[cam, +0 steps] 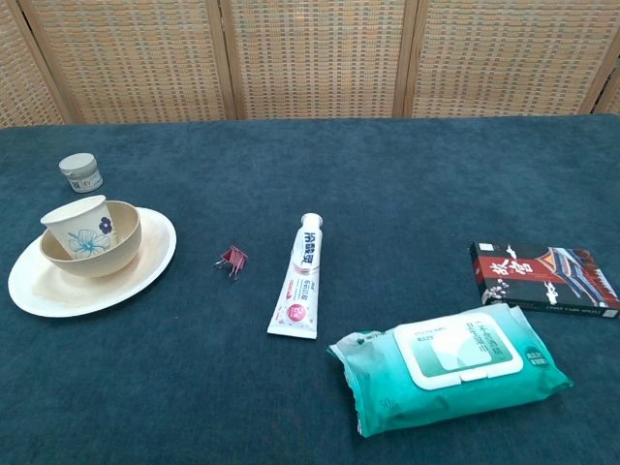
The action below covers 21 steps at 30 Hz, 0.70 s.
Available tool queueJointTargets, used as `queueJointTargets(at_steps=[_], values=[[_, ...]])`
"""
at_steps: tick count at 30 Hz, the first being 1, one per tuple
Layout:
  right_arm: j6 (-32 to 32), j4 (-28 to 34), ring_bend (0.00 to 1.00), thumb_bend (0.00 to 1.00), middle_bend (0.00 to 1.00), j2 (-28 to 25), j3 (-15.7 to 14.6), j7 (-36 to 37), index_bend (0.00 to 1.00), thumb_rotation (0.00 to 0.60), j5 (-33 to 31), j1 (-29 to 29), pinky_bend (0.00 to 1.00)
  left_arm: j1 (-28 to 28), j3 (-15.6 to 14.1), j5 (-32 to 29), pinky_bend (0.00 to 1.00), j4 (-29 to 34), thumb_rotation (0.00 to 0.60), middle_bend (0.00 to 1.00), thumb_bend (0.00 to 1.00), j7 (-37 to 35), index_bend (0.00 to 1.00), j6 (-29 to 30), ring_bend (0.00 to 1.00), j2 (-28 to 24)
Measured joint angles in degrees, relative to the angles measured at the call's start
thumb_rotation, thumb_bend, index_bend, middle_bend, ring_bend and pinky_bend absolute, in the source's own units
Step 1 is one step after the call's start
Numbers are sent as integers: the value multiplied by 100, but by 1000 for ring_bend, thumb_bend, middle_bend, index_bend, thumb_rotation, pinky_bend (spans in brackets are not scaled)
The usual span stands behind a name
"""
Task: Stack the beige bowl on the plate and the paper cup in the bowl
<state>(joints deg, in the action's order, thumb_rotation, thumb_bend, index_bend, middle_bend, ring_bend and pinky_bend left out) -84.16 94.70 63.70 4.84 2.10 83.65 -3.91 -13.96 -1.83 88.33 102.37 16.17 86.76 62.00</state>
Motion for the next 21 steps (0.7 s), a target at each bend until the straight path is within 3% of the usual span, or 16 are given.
queueJointTargets(at_steps=[10,21], values=[[-7,-16,0,143,0,-6,-23,3,82,600,58,-5,0,407,-125,187,0,-424,600,0,144,634,9,291,0,711],[25,-9,0,143,0,23,-43,-46,82,600,84,-27,0,582,-136,43,0,-446,600,0,123,846,0,79,0,795]])
